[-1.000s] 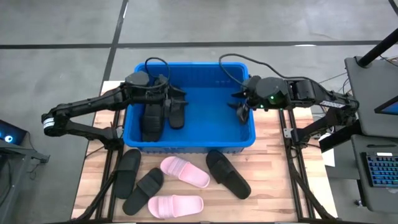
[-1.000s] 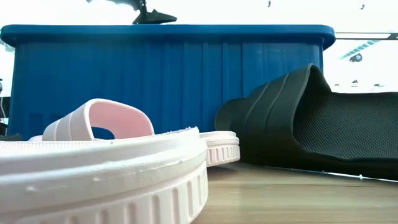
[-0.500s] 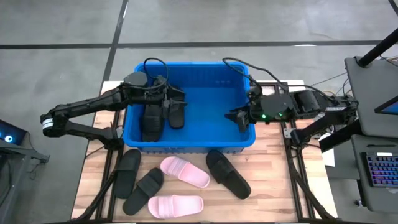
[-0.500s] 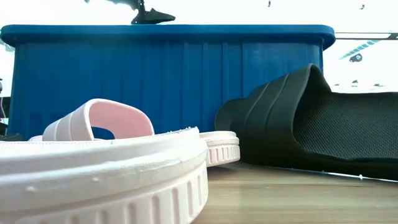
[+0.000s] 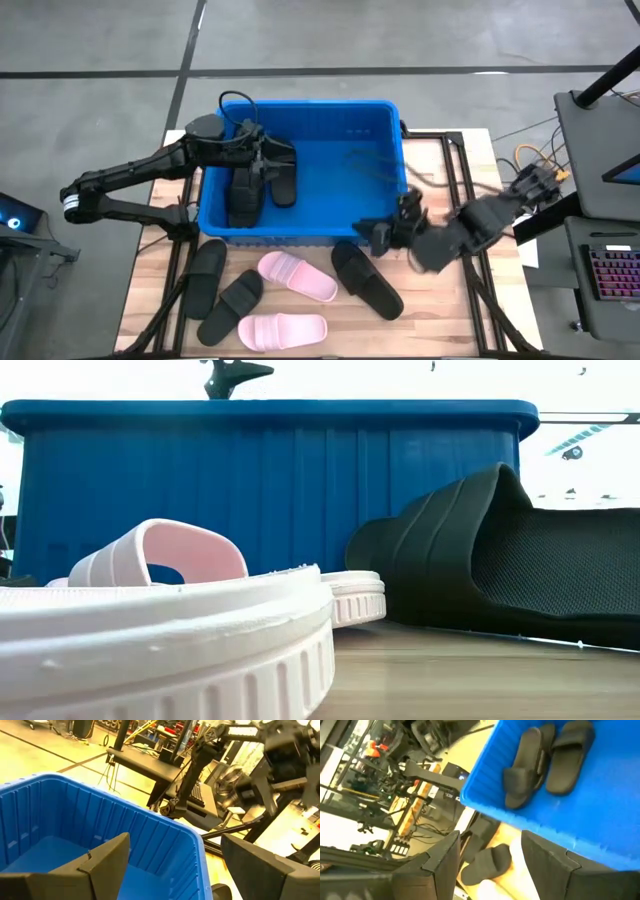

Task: Pick and place slides into bin
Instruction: Stack the right black slide on top of the black slide into the blue container

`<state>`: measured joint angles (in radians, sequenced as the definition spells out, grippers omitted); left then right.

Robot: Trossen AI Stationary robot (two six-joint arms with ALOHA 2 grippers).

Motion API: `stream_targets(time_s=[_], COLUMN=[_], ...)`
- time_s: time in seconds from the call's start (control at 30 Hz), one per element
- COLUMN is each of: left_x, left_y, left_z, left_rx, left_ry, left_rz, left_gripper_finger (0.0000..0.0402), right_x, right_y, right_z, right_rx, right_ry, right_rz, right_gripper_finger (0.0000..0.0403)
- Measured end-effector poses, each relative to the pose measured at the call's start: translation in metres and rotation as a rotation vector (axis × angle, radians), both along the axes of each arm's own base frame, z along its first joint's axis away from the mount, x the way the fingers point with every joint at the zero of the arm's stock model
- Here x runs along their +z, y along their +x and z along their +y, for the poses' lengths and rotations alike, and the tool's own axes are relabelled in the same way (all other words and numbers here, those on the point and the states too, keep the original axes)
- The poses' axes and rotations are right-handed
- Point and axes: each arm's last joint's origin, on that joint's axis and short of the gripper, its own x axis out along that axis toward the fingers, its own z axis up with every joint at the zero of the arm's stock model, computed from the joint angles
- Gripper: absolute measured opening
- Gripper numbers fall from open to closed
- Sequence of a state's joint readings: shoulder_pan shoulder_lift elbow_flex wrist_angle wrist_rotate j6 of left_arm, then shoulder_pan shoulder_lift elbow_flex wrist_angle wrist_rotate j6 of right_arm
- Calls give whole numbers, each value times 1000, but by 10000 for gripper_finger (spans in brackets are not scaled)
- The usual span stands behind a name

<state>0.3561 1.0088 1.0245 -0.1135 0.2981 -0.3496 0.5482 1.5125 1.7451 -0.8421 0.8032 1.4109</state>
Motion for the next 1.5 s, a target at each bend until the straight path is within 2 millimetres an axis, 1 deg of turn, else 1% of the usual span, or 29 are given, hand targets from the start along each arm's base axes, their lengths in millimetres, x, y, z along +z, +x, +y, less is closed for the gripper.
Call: stream_targets(time_s=[0.07, 0.27, 0.37, 0.53, 0.73, 1.03, 1.5], left_x=[0, 0, 0, -1, -1, -1, -1], left_y=[0, 0, 0, 1, 1, 1, 1], left_z=[0, -1, -1, -1, -1, -1, -1], left_rx=[0, -31, -40, -41, -41, -41, -43], left_ry=[0, -6, -9, -10, -12, -15, 1], left_rz=[0, 1, 1, 1, 2, 2, 3], left_gripper_finger=[297, 297, 297, 297, 297, 297, 297], right_x=[-10, -39, -48, -58, -59, -52, -52], right_y=[7, 26, 31, 38, 40, 39, 39], right_z=[12, 36, 43, 49, 47, 38, 38], right_rx=[-9, -54, -59, -53, -57, -64, -70], right_ry=[29, 123, 151, 134, 118, 111, 132], right_rz=[3, 29, 41, 68, 75, 64, 54], right_gripper_finger=[201, 201, 201, 201, 201, 201, 201])
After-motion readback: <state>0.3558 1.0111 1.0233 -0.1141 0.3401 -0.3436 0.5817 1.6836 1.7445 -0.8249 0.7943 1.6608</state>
